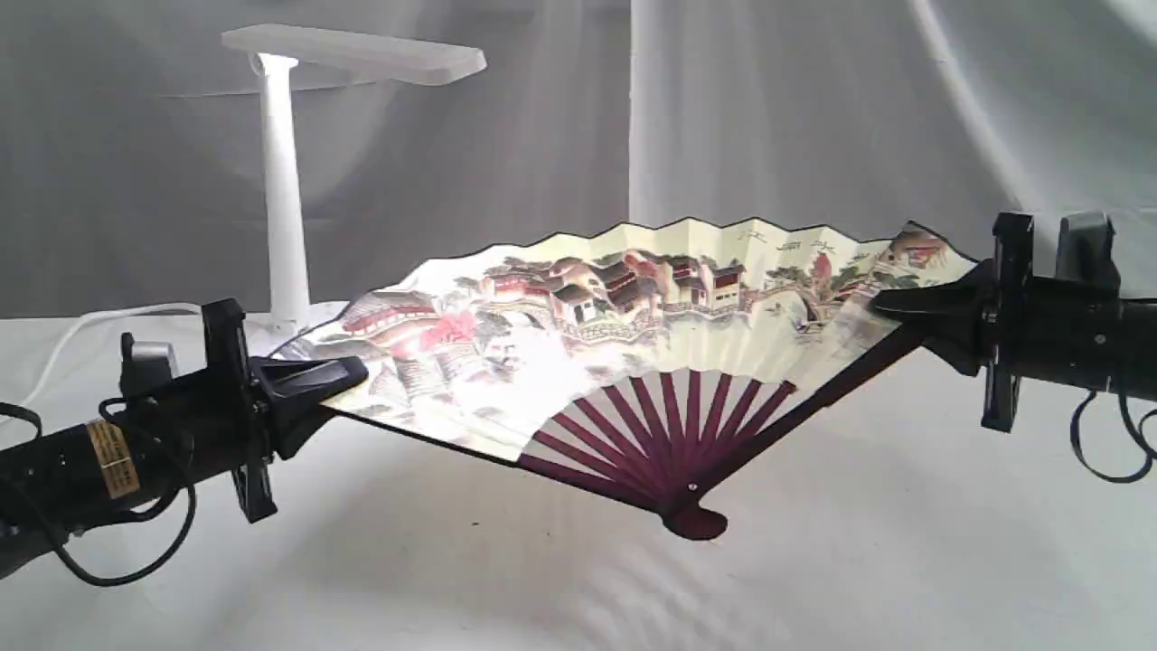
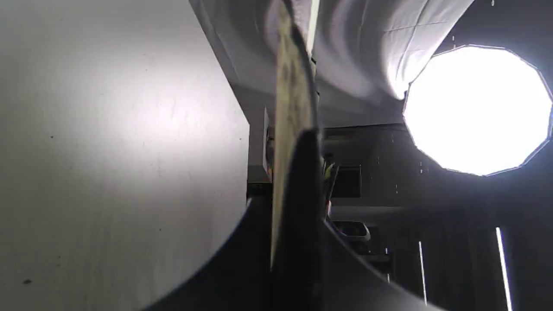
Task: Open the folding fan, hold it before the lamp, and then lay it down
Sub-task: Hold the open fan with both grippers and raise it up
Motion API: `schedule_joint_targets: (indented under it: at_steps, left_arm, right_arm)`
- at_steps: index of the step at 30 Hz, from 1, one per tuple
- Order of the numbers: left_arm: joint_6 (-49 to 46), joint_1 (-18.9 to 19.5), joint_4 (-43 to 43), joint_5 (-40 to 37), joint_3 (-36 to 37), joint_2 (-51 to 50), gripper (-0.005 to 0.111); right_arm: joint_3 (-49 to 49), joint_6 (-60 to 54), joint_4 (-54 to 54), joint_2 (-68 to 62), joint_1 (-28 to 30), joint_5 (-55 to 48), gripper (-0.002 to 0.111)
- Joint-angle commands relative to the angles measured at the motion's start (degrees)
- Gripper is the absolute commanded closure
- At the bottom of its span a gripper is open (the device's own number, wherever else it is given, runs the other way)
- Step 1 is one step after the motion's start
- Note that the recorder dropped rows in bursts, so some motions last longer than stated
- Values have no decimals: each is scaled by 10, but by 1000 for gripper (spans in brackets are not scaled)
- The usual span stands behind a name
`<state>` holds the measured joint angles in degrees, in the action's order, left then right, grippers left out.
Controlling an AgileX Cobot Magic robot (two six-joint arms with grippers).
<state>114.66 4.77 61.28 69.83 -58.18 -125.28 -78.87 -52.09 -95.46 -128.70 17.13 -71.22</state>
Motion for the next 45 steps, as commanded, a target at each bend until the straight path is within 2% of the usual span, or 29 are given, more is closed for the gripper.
schedule_joint_targets:
  at_steps: [1,3,8,16,28,45]
  left_arm:
    - [3,13,-35,1,-1,0,107]
    - [3,13,-36,1,-1,0,107]
    - [-8,13,-40,1,-1,0,107]
    - [-9,13,-40,1,-1,0,107]
    - [-9,13,-44,1,-1,0,107]
    - [-9,13,-79,1,-1,0,107]
  right_arm:
    - [22,-23,-2,4,26,13,108]
    - [46,-27,-42,4,38,13,108]
    - [76,-35,-45,4,54,13,108]
    - [78,-49,-45,4,56,13,108]
    - [78,-49,-45,4,112,13,108]
    - [78,-58,-45,4,115,13,108]
